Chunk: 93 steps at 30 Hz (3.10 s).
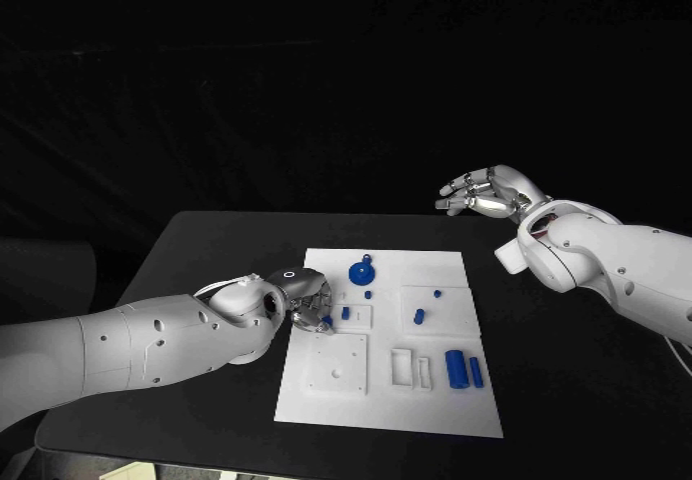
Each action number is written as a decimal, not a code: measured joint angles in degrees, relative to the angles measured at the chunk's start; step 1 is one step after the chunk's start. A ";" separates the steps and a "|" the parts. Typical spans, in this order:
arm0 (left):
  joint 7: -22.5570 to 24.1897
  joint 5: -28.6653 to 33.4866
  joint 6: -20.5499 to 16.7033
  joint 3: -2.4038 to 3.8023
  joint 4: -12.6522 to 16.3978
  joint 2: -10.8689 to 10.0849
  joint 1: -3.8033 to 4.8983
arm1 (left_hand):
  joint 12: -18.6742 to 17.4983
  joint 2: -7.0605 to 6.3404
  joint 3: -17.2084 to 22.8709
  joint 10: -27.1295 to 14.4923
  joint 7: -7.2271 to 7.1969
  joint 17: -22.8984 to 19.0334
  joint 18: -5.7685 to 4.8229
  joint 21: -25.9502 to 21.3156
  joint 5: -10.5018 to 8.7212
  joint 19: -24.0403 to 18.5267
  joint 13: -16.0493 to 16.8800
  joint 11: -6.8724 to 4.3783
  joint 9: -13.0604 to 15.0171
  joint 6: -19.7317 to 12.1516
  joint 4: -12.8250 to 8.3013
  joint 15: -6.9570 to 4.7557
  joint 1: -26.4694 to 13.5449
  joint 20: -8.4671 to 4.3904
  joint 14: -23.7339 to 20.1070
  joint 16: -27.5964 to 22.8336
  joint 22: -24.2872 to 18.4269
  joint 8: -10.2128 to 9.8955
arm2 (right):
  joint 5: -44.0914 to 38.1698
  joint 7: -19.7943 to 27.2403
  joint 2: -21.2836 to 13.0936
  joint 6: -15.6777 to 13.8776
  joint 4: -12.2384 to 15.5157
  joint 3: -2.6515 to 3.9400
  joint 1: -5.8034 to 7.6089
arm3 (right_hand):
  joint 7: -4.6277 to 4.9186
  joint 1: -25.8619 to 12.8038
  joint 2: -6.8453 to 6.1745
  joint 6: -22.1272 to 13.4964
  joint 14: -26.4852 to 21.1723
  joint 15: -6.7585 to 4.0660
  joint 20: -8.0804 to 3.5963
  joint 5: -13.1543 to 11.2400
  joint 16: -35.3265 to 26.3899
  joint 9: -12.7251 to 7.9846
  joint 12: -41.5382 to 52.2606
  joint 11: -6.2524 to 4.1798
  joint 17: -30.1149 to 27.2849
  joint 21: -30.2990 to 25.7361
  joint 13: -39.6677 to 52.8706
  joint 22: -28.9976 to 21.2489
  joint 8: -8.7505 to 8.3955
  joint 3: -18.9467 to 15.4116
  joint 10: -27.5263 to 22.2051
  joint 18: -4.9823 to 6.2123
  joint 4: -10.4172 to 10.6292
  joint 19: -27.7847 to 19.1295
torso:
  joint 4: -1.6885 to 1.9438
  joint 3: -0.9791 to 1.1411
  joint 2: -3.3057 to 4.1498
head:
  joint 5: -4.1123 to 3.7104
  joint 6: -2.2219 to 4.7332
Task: Assemble the parts on the task board
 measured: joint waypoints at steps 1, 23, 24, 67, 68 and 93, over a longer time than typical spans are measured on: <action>-0.08 -0.02 0.04 0.00 -0.01 0.04 -0.03 | 0.00 -0.03 -0.14 0.00 0.00 0.00 0.00 0.00 0.00 0.00 0.05 0.00 0.00 0.00 0.14 0.00 -0.44 0.00 0.00 0.00 0.00 0.14 | 0.00 0.00 0.00 0.00 0.01 0.00 0.00 | 0.00 0.00 0.00 0.00 0.00 0.00 0.00 0.00 0.00 0.00 0.00 0.00 0.00 0.00 0.00 0.00 0.00 0.00 0.00 0.00 0.00 0.00 | 0.00 0.00 0.01 | 0.00 0.01; -1.30 -0.84 0.52 0.26 -0.07 0.48 -0.17 | 0.23 0.36 1.63 -0.01 0.17 0.12 0.00 0.23 -0.24 0.50 0.35 0.00 -0.76 -1.21 -0.05 -0.42 1.39 -0.11 -0.02 0.22 -0.01 0.97 | 0.01 0.00 -0.09 0.00 0.03 0.00 0.00 | 0.00 0.23 0.23 0.00 0.00 0.00 0.00 0.22 0.00 0.01 0.00 0.00 -0.05 0.00 -0.10 0.00 0.00 0.00 0.00 0.00 0.00 0.00 | 0.04 -0.06 0.01 | -0.30 0.05; -1.25 -0.86 0.53 0.30 -0.03 0.49 -0.17 | 0.23 0.45 1.85 -0.01 0.25 0.09 0.00 0.23 -0.36 0.51 0.36 0.00 -0.80 -1.30 -0.26 -0.42 2.09 -0.11 -0.02 0.22 -0.02 0.97 | 0.01 0.00 -0.10 0.00 0.03 0.00 0.00 | 0.00 0.23 0.23 0.00 0.00 0.00 0.00 0.22 0.00 0.01 0.00 0.00 -0.05 0.00 -0.10 0.00 0.00 0.00 0.00 0.00 0.00 0.00 | 0.04 -0.06 0.01 | -0.30 0.06; -0.28 -1.72 -1.40 0.12 -0.04 -0.71 -0.30 | 0.22 -0.39 1.25 -1.05 2.07 -0.16 0.00 0.45 0.12 0.06 0.75 1.45 -4.18 -7.26 -1.18 -0.17 3.75 -0.13 -0.24 -0.01 0.01 -0.67 | 0.07 0.02 -0.28 0.01 0.01 0.00 -0.06 | 0.00 0.23 0.23 0.00 0.00 0.00 0.00 1.11 -0.22 -0.16 -0.22 -0.21 -0.09 -0.21 -0.37 0.00 0.00 -0.16 0.21 0.00 0.16 0.00 | 0.04 -0.07 -0.01 | -0.36 0.46; -0.25 -1.72 -1.48 0.11 -0.04 -0.76 -0.31 | 0.22 -0.39 1.13 -1.05 2.06 -0.16 0.00 0.45 0.12 0.06 0.80 1.45 -4.21 -7.28 -1.29 -0.17 3.75 -0.13 -0.24 -0.01 0.01 -0.71 | 0.07 0.02 -0.29 0.01 0.01 0.00 -0.06 | 0.00 0.23 0.22 0.00 0.00 0.00 0.00 1.11 -0.22 -0.16 -0.22 -0.21 -0.09 -0.21 -0.37 0.00 0.00 -0.16 0.21 0.00 0.16 0.00 | 0.04 -0.07 -0.01 | -0.36 0.48; 0.24 -1.67 -1.91 0.08 0.79 -1.79 -0.42 | 0.45 -0.01 1.78 -0.86 1.77 -0.16 0.00 0.45 -0.05 0.06 0.92 1.65 -4.36 -7.15 -2.39 -0.16 3.55 -0.13 -0.23 -0.01 -0.01 -0.08 | 0.10 0.04 -0.34 0.02 -0.03 0.00 -0.28 | -0.01 0.23 0.22 0.01 0.00 0.00 0.00 1.11 -0.22 -0.15 -0.22 -0.21 -0.08 -0.21 -0.41 0.00 0.00 -0.16 0.21 0.00 0.16 0.00 | 0.05 -0.07 -0.01 | -0.24 0.37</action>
